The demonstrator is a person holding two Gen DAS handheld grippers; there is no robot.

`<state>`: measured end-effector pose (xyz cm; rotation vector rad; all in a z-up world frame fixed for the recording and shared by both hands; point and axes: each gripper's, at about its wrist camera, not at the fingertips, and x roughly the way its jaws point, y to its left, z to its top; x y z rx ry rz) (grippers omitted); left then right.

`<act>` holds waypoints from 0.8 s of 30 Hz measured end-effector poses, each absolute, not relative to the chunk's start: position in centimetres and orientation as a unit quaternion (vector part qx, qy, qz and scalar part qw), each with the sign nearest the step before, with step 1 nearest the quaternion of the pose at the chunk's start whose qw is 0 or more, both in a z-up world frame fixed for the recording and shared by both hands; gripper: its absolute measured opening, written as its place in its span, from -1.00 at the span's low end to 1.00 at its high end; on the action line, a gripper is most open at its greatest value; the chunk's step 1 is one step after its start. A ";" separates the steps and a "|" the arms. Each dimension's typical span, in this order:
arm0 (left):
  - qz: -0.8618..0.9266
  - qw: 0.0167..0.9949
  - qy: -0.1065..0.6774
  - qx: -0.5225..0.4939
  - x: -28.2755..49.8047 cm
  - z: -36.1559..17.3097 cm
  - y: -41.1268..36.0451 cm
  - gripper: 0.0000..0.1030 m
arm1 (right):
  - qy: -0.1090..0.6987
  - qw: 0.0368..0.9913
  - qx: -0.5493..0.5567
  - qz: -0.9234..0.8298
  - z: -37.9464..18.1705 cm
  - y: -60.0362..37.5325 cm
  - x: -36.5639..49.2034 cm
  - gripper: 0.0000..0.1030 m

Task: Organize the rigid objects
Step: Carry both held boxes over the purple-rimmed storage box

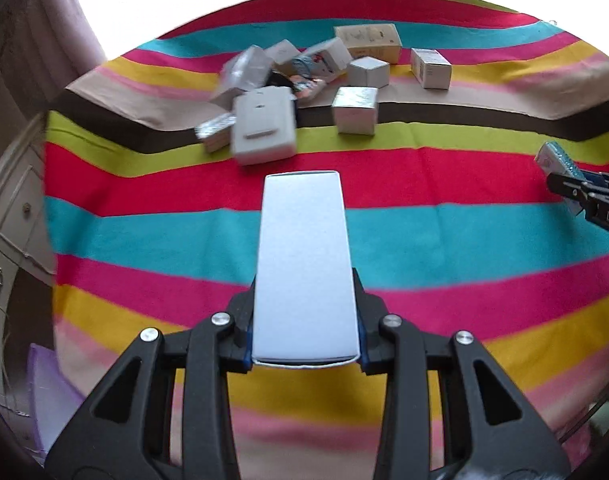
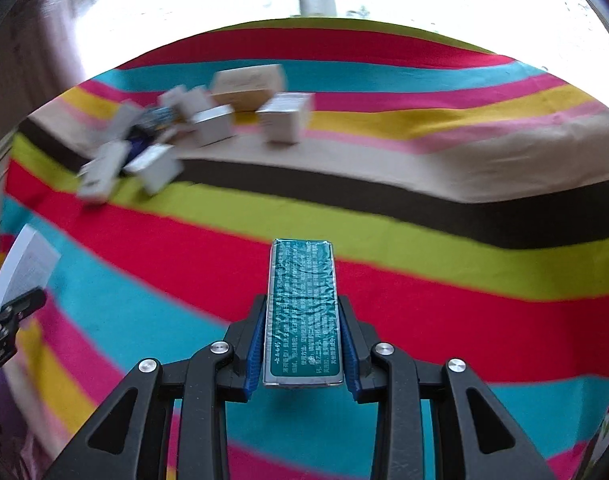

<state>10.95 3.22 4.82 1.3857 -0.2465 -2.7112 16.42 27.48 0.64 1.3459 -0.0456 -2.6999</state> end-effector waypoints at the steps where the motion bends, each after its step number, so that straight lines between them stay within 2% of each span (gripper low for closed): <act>1: -0.888 0.047 -0.081 0.450 11.7 5.3 2.6 -0.22 | -0.011 0.069 0.444 -0.893 0.9 26.7 16.8 -0.34; 6: -0.895 0.063 -0.061 0.438 14.5 6.9 -0.7 -0.22 | 0.013 0.109 0.432 -0.895 2.6 21.6 19.3 -0.34; 13: -0.898 0.137 -0.098 0.405 20.2 9.2 -5.9 -0.22 | 0.057 0.185 0.401 -0.896 5.7 14.0 22.6 -0.34; 24: -0.886 0.221 -0.040 0.406 26.6 9.2 -13.6 -0.22 | 0.140 0.302 0.361 -0.871 8.6 1.7 26.8 -0.34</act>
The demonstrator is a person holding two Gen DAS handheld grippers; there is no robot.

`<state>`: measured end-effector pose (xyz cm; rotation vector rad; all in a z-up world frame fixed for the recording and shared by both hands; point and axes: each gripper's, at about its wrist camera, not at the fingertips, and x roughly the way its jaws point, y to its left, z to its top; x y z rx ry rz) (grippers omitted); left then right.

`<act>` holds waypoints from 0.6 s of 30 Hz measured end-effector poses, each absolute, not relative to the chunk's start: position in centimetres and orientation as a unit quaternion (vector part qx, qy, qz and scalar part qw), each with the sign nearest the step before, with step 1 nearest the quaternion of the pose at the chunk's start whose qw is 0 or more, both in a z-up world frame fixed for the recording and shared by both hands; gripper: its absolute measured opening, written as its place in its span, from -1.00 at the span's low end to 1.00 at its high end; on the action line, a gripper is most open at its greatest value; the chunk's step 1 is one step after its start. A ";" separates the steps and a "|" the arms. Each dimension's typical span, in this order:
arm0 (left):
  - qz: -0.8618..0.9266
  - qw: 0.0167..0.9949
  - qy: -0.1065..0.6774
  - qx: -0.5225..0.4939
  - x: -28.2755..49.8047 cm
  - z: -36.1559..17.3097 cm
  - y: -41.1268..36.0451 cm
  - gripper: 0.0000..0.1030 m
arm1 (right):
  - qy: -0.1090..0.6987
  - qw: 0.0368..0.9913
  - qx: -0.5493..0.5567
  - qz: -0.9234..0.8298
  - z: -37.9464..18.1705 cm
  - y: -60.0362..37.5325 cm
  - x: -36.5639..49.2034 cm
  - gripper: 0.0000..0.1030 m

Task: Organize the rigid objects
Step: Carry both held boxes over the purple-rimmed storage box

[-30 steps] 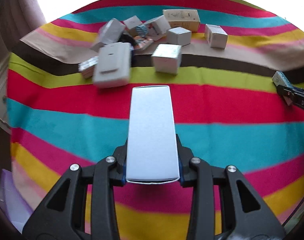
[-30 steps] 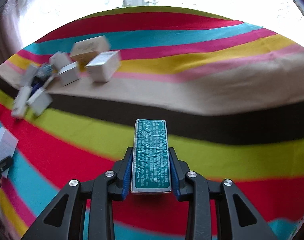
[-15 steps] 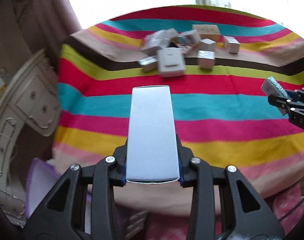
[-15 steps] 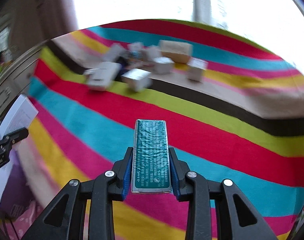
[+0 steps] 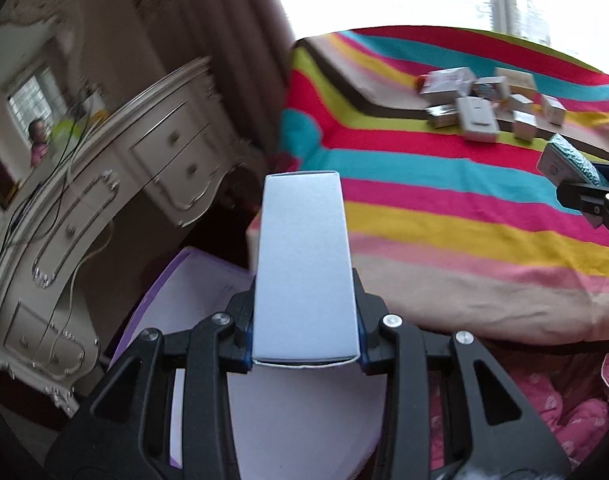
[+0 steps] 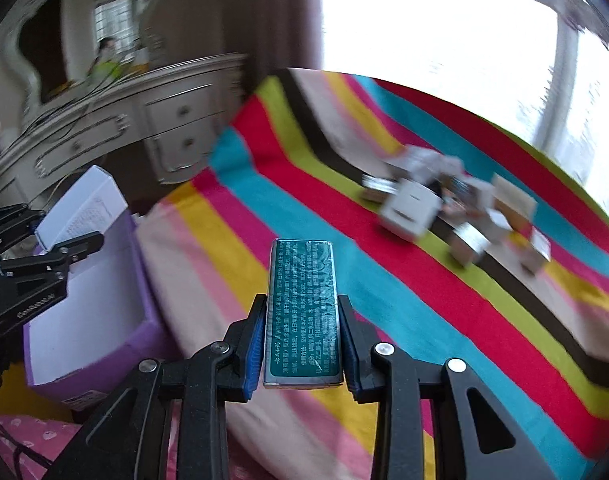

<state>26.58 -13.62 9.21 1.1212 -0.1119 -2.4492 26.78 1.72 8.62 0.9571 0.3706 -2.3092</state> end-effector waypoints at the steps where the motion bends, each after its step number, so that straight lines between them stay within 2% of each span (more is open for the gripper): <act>1: -0.885 0.225 -0.034 0.407 27.0 9.1 -14.2 -0.22 | 0.149 0.312 0.359 -0.867 8.7 0.6 27.1 -0.34; 18: -0.867 0.284 0.037 0.408 32.0 7.3 -20.7 -0.23 | 0.251 0.398 0.332 -0.818 8.8 -11.5 30.4 -0.34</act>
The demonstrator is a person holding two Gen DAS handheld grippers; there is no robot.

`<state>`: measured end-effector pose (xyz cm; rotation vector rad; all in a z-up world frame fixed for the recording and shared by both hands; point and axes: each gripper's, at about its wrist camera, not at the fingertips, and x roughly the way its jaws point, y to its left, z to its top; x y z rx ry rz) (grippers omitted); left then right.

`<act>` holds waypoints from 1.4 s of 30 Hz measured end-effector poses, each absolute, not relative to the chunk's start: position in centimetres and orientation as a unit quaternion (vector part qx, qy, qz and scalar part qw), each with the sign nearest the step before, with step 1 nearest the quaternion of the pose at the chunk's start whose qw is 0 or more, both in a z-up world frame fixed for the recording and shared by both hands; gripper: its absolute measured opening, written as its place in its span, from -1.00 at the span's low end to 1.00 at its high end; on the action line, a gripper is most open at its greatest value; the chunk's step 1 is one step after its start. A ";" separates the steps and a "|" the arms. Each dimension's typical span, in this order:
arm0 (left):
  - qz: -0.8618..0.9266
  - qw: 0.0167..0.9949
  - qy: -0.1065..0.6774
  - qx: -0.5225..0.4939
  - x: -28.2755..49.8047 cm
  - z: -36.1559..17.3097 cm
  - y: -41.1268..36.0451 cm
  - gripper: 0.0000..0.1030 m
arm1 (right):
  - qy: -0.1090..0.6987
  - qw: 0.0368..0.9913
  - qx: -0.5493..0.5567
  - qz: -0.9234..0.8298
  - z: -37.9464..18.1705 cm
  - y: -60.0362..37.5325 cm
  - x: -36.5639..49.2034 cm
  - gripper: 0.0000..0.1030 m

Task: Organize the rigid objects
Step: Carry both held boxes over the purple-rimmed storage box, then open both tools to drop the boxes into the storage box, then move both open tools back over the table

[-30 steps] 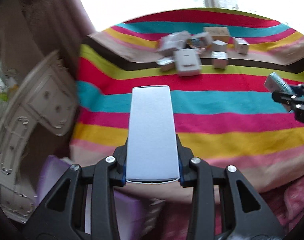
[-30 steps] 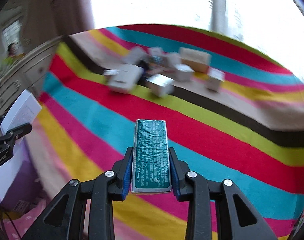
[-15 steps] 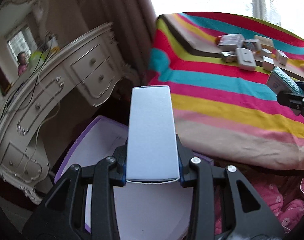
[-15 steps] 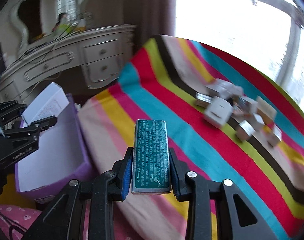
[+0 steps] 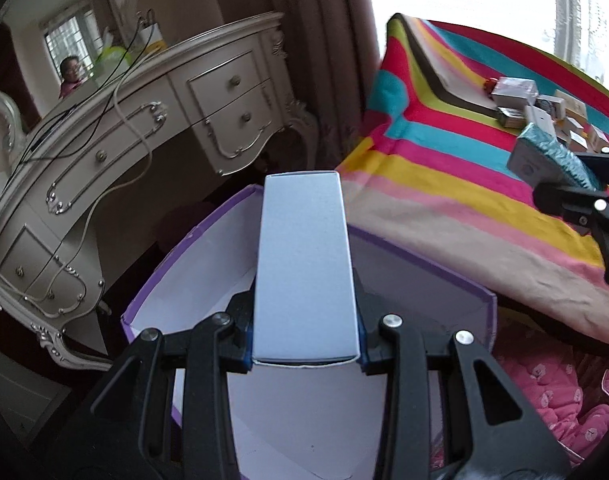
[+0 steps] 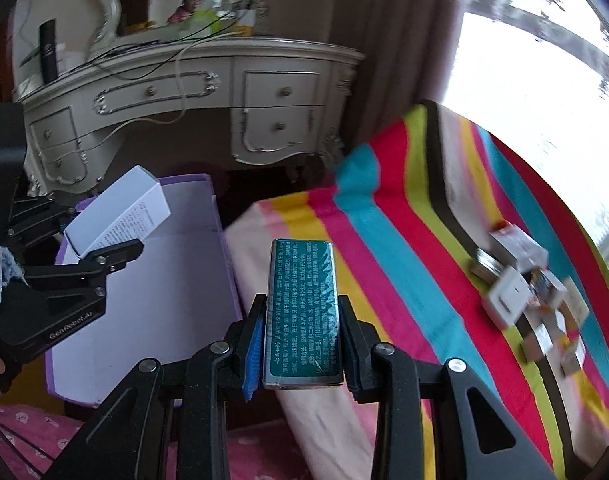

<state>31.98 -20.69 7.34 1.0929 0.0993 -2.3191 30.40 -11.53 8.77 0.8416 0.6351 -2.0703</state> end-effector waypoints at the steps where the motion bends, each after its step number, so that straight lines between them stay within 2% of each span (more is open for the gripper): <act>1: -0.865 0.287 0.040 0.410 32.3 7.2 -21.0 -0.23 | 0.256 0.404 0.332 -0.813 8.5 -12.3 30.7 -0.34; 13: -0.829 0.323 0.108 0.444 35.7 3.7 -25.3 -0.23 | 0.311 0.456 0.356 -0.754 3.7 -19.5 33.8 -0.34; 26: -0.796 0.357 0.169 0.458 38.0 1.3 -28.3 -0.21 | 0.347 0.478 0.383 -0.710 0.1 -21.3 36.3 -0.32; 27: -0.792 0.360 0.174 0.460 38.1 1.2 -28.5 -0.15 | 0.350 0.477 0.382 -0.710 0.0 -21.4 36.5 -0.32; 28: -0.789 0.365 0.179 0.460 38.2 1.2 -28.6 0.03 | 0.354 0.473 0.380 -0.711 -0.1 -21.4 36.6 -0.29; 29: -0.788 0.369 0.181 0.458 38.2 1.3 -28.7 0.16 | 0.355 0.470 0.378 -0.714 -0.1 -21.3 36.7 -0.18; 30: -0.788 0.373 0.183 0.454 38.4 1.5 -28.7 0.36 | 0.353 0.469 0.376 -0.717 0.1 -21.2 36.7 -0.11; 31: -0.788 0.378 0.184 0.450 38.5 1.7 -28.7 0.46 | 0.349 0.469 0.375 -0.720 0.3 -21.1 36.7 0.02; 32: -0.787 0.384 0.181 0.446 38.5 1.9 -28.7 0.48 | 0.344 0.468 0.372 -0.725 0.5 -20.9 36.7 0.12; 34: -0.786 0.393 0.175 0.443 38.5 2.3 -28.5 0.56 | 0.339 0.465 0.365 -0.732 1.0 -20.5 36.7 0.16; 42: -0.796 0.384 0.150 0.444 36.9 3.5 -27.0 0.59 | 0.309 0.451 0.367 -0.753 2.3 -18.3 35.2 0.18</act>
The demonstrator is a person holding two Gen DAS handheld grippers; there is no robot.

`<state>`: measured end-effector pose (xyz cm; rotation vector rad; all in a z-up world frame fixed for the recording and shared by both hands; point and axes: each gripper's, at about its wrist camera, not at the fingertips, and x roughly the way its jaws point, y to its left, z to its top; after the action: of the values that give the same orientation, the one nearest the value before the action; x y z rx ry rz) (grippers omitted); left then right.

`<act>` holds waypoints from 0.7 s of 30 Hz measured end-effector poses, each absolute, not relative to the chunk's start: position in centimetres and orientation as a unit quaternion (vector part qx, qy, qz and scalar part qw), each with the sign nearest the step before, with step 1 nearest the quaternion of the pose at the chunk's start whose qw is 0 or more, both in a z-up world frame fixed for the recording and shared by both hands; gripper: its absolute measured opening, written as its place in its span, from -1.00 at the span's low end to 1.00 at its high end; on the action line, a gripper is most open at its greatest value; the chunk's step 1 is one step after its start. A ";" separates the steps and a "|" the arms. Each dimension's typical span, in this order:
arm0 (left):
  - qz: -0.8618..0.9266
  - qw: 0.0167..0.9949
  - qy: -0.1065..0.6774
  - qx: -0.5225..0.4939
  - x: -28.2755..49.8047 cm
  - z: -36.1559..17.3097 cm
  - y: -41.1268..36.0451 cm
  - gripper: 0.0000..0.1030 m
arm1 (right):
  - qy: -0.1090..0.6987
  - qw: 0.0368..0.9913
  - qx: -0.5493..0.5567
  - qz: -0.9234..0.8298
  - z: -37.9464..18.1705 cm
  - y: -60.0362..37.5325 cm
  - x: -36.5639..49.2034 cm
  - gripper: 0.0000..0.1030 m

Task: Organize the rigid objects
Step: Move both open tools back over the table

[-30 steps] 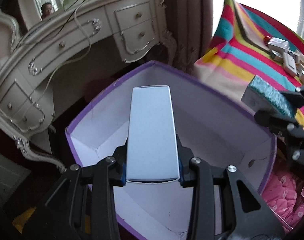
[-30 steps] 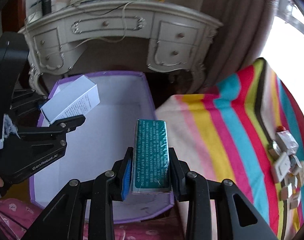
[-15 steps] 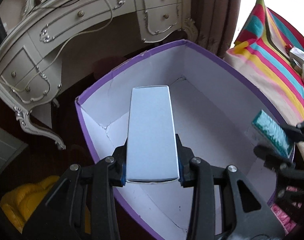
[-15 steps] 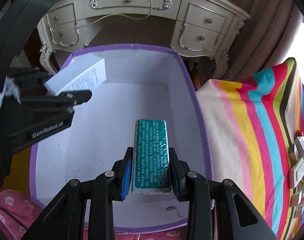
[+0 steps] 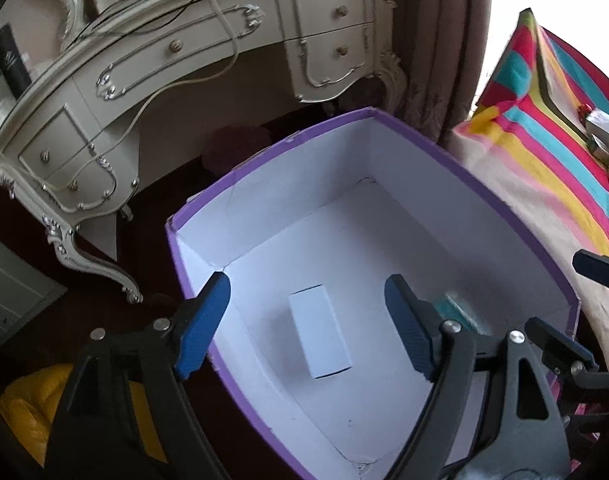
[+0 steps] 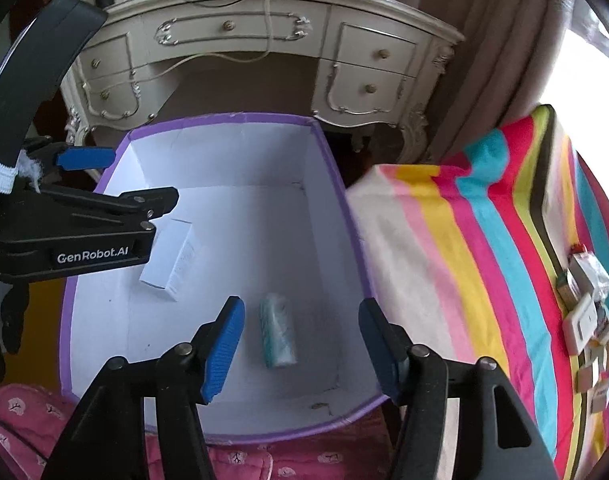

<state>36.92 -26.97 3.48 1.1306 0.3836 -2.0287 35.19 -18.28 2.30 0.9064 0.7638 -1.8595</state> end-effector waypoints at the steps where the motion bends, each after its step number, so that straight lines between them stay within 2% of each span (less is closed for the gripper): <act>1: -0.798 0.380 0.146 0.444 36.6 3.7 -26.6 0.59 | 0.305 0.449 0.368 -0.755 2.4 -18.0 34.9 0.18; 13: -0.828 0.313 0.073 0.459 29.2 5.6 -21.0 0.59 | 0.232 0.404 0.385 -0.797 3.0 -11.3 30.0 0.19; 17: -0.846 0.264 0.050 0.460 25.0 5.7 -18.1 0.60 | 0.203 0.372 0.399 -0.813 2.5 -7.9 27.1 0.25; 21: -0.862 0.187 0.065 0.466 19.9 5.1 -14.7 0.60 | 0.184 0.319 0.407 -0.836 2.1 -3.4 23.5 0.25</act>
<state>19.85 -14.74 5.09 1.3121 0.1820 -2.4277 23.47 -3.45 2.07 1.0690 0.4835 -2.1983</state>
